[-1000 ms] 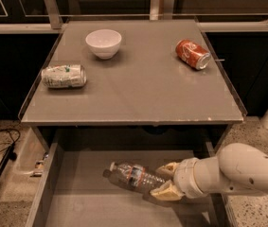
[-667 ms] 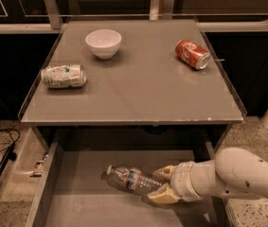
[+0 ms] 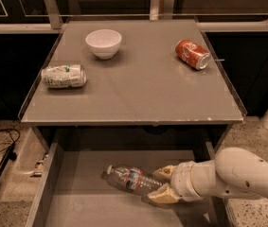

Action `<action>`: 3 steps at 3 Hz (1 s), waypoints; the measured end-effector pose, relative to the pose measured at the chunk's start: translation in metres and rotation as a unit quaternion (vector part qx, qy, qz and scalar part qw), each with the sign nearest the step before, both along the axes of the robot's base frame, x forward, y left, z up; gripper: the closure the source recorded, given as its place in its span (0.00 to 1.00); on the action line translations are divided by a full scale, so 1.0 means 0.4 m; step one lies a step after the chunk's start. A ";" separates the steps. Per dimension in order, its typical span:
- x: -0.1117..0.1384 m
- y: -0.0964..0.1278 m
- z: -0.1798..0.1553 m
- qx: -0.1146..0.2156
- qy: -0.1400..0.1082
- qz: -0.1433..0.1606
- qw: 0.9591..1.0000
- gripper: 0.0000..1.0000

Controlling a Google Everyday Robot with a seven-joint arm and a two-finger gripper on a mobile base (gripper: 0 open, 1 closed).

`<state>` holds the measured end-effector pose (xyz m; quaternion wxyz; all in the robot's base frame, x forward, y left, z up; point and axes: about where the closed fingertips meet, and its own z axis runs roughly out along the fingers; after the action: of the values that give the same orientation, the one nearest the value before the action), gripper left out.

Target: Place water bottle into top drawer

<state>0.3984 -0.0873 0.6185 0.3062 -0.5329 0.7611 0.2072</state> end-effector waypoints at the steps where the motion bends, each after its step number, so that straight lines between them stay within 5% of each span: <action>1: 0.000 0.000 0.000 0.000 0.000 0.000 1.000 0.34; 2: 0.000 0.000 0.000 0.000 0.000 0.000 1.000 0.11; 3: 0.000 0.000 0.000 0.000 0.000 0.000 1.000 0.00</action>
Offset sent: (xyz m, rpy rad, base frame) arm 0.0000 0.0000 0.0000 0.0000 0.0000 0.0000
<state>0.3984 -0.0873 0.6185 0.3062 -0.5330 0.7611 0.2072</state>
